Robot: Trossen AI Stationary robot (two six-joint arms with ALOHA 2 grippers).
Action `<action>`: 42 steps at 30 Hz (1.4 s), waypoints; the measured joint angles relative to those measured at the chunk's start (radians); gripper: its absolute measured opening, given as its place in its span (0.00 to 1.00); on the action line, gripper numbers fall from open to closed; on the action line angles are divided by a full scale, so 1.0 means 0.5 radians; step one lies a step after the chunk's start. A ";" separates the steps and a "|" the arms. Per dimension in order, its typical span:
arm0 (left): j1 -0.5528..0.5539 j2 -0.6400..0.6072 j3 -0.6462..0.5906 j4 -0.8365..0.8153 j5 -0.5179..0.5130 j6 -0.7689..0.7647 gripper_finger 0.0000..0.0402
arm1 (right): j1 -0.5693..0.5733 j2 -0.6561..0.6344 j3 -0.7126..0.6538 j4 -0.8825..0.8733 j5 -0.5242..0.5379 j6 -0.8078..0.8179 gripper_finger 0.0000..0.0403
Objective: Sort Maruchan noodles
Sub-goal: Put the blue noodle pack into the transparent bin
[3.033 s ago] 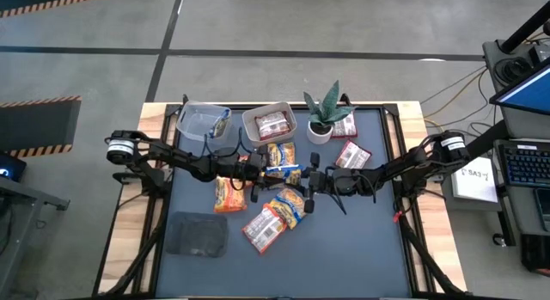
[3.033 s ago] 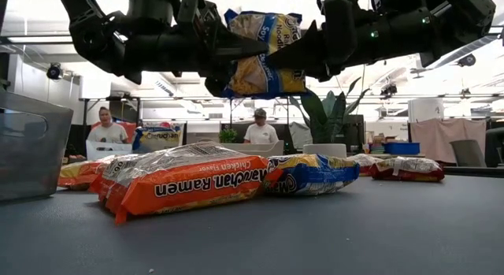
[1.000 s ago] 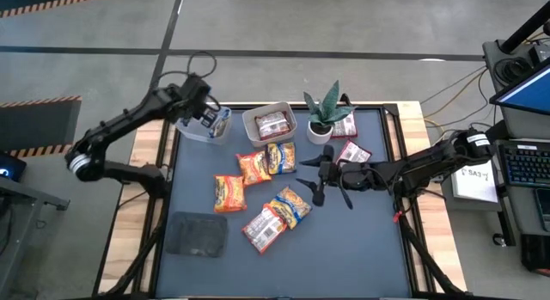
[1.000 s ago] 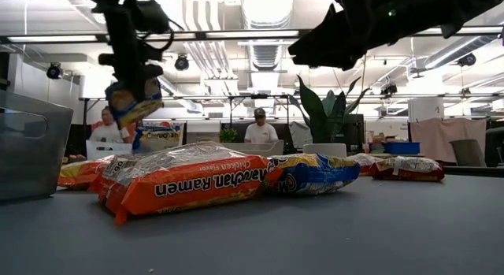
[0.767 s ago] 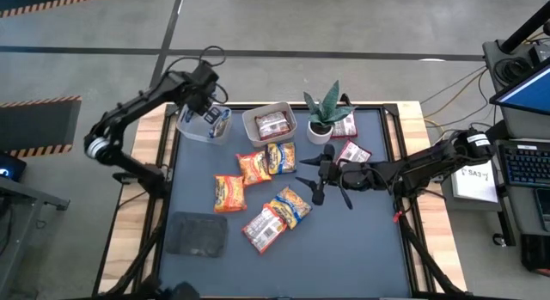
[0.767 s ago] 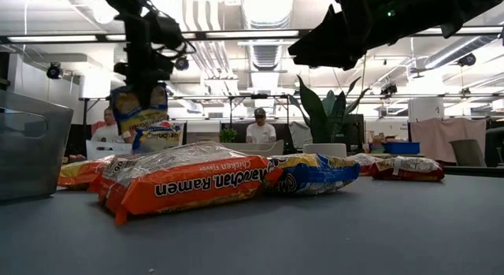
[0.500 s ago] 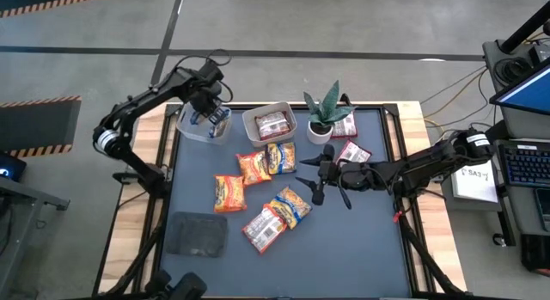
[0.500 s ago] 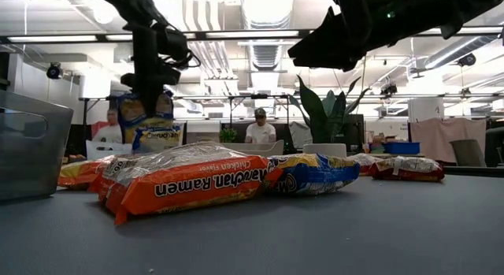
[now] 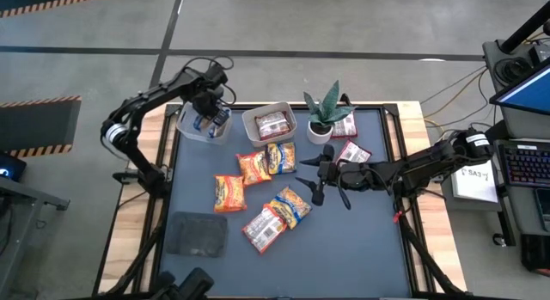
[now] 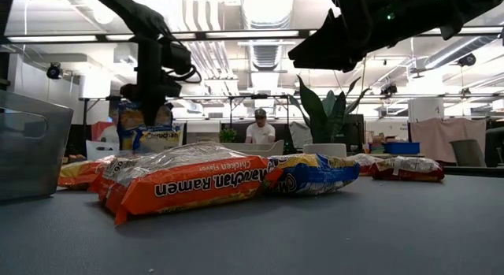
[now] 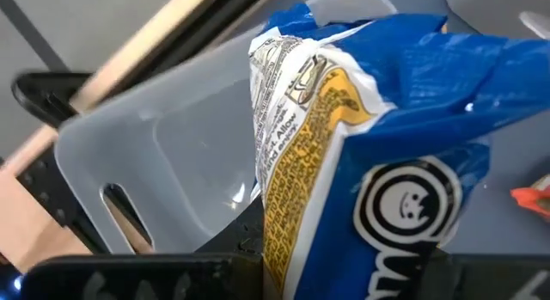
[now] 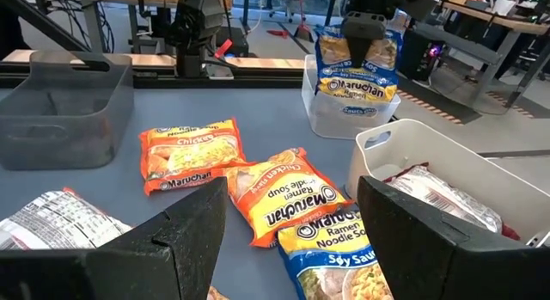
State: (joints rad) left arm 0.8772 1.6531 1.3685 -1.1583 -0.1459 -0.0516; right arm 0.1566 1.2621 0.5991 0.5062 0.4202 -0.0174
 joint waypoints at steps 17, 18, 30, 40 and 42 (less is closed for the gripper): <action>0.000 0.031 -0.006 -0.040 0.109 -0.163 0.16 | 0.000 0.000 -0.006 -0.004 0.000 -0.001 0.62; 0.000 0.030 -0.008 -0.032 0.109 -0.169 0.16 | 0.000 0.000 -0.006 -0.004 0.000 -0.001 0.62; 0.002 0.030 -0.146 0.134 0.100 -0.247 0.17 | 0.000 0.000 -0.008 -0.003 -0.001 0.008 0.62; 0.002 0.030 -0.215 0.200 0.108 -0.214 0.38 | 0.000 0.000 -0.008 -0.003 -0.001 0.005 0.62; 0.002 0.030 -0.198 0.195 0.107 -0.186 0.43 | 0.000 0.000 -0.008 -0.003 -0.002 0.004 0.62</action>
State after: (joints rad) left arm 0.8780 1.6680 1.2694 -1.0606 -0.0925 -0.1448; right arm 0.1566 1.2621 0.5953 0.5049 0.4194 -0.0155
